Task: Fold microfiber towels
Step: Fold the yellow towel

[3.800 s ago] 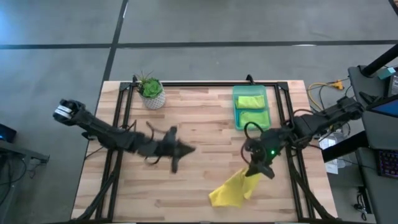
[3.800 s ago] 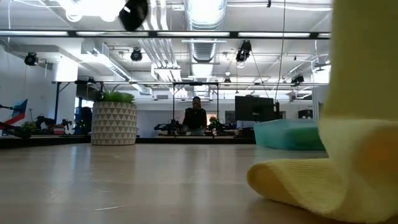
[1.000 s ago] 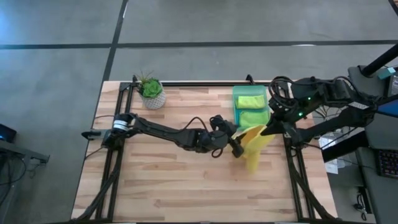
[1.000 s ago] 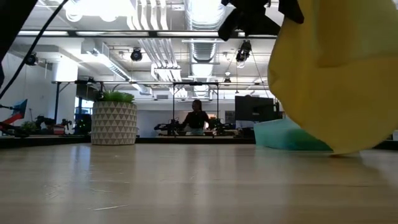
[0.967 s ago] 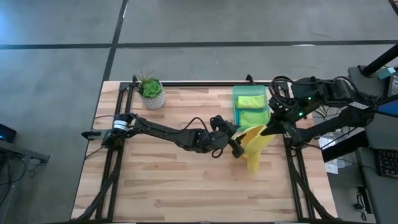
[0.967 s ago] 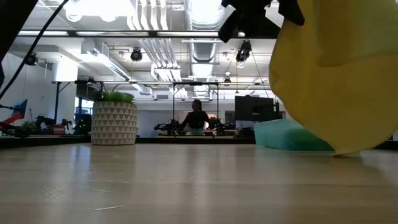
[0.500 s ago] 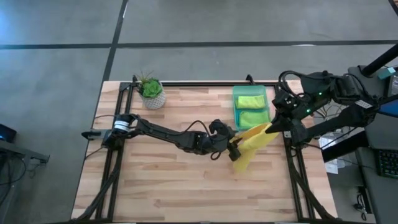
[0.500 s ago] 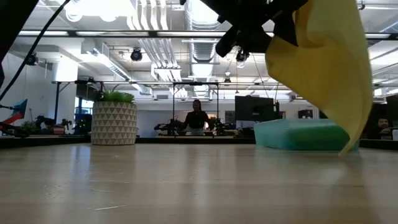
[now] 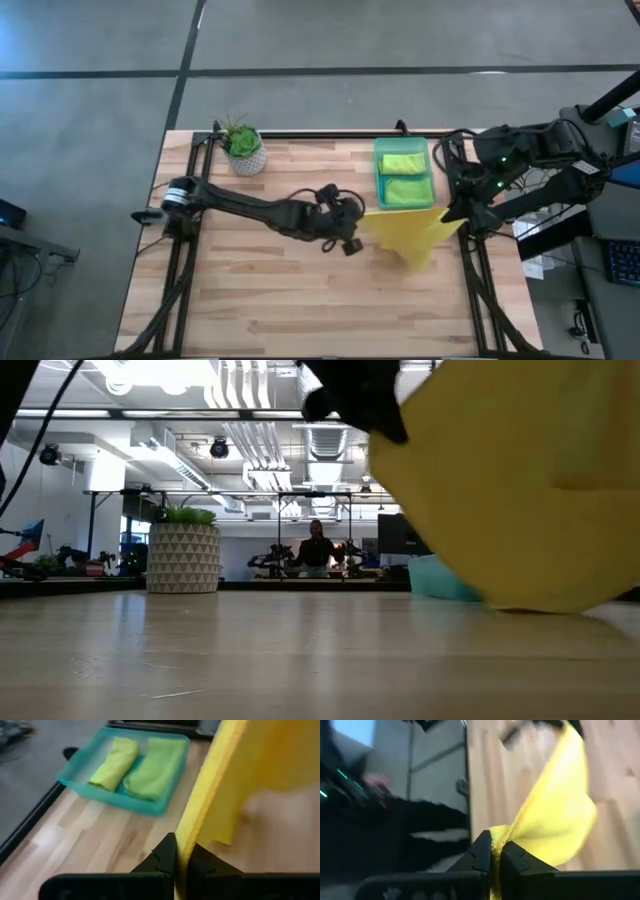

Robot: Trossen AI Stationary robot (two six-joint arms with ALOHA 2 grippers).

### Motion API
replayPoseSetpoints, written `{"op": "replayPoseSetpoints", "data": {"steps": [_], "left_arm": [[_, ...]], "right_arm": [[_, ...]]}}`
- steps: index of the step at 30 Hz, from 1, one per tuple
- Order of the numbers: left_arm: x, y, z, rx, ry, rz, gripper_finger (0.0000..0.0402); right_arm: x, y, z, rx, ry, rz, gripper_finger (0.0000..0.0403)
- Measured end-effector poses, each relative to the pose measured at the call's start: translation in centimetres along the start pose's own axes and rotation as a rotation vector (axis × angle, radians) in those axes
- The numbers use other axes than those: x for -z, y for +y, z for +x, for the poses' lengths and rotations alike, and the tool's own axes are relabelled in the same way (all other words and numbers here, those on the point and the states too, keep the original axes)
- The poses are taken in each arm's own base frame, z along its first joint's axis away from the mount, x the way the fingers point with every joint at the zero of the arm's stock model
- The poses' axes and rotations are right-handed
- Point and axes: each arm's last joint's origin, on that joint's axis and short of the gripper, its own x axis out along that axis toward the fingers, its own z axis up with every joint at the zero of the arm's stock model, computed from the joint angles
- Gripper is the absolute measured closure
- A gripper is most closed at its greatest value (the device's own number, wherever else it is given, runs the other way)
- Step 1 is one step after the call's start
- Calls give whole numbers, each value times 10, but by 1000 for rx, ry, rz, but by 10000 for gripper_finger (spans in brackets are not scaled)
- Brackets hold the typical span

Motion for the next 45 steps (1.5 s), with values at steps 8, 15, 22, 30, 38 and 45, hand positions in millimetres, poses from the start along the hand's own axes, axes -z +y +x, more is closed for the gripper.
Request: {"op": "replayPoseSetpoints", "data": {"steps": [8, 15, 22, 30, 38, 45], "left_arm": [[-9, 41, -83, 191, 200, 104, 401], [-4, 71, -143, 375, 275, 77, 402], [34, 65, -161, 586, 389, -94, 402], [60, 17, -188, 1088, 328, -332, 402], [95, 3, -185, 964, 374, -344, 402], [162, 9, -136, 596, 436, -280, 402]], "right_arm": [[10, -16, 15, 209, 86, -94, 394], [9, -25, 53, 271, 61, -115, 394], [22, -20, 110, 139, 10, -33, 394], [49, 39, 160, -218, -20, 136, 394], [64, 64, 192, -84, 47, 147, 394], [88, 17, 256, 245, 183, 86, 394]]}}
